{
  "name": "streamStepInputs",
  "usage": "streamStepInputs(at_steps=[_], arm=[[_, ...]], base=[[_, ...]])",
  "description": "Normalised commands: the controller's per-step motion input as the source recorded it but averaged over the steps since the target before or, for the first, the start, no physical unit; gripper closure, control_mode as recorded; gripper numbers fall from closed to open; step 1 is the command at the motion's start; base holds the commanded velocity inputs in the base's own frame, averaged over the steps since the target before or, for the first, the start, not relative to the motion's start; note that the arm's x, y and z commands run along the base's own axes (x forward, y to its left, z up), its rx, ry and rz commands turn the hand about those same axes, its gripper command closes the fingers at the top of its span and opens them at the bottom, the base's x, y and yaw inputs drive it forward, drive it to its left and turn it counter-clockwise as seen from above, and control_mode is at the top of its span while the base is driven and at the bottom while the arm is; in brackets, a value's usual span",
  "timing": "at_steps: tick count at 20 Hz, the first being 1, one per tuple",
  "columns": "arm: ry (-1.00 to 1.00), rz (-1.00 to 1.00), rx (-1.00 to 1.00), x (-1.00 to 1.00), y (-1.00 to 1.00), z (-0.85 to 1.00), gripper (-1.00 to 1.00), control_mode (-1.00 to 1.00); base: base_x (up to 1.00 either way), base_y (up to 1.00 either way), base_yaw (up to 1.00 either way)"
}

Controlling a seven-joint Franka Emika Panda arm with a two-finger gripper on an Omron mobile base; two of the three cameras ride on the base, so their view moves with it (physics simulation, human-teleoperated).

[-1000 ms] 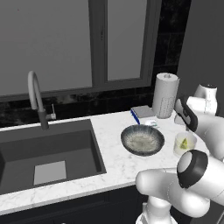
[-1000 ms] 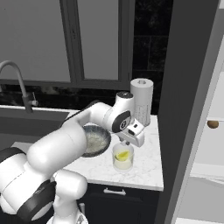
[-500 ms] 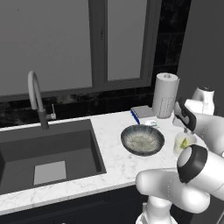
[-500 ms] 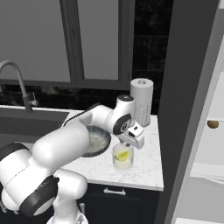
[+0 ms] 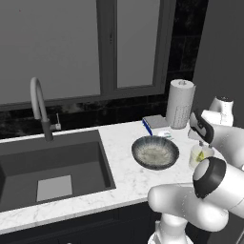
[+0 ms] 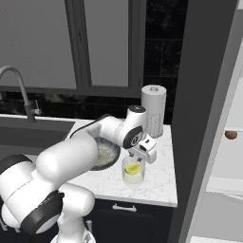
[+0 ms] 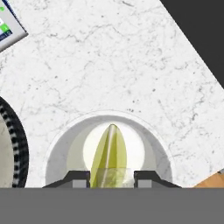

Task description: Grab a lemon wedge from the fridge and one ice cube from the ice bowl, and put them in the glass of lemonade.

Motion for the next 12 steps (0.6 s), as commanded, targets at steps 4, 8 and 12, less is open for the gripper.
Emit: streamStepInputs(at_steps=[4,8,12], arm=[[0.02,0.0,0.0,0.0,0.0,0.0,-1.0,-1.0],[0.07,0.0,0.0,0.0,0.0,0.0,-1.0,-1.0],[0.05,0.0,0.0,0.0,0.0,0.09,-1.0,-1.0]], base=[[0.0,0.0,0.0],[0.0,0.0,0.0],[0.0,0.0,0.0]])
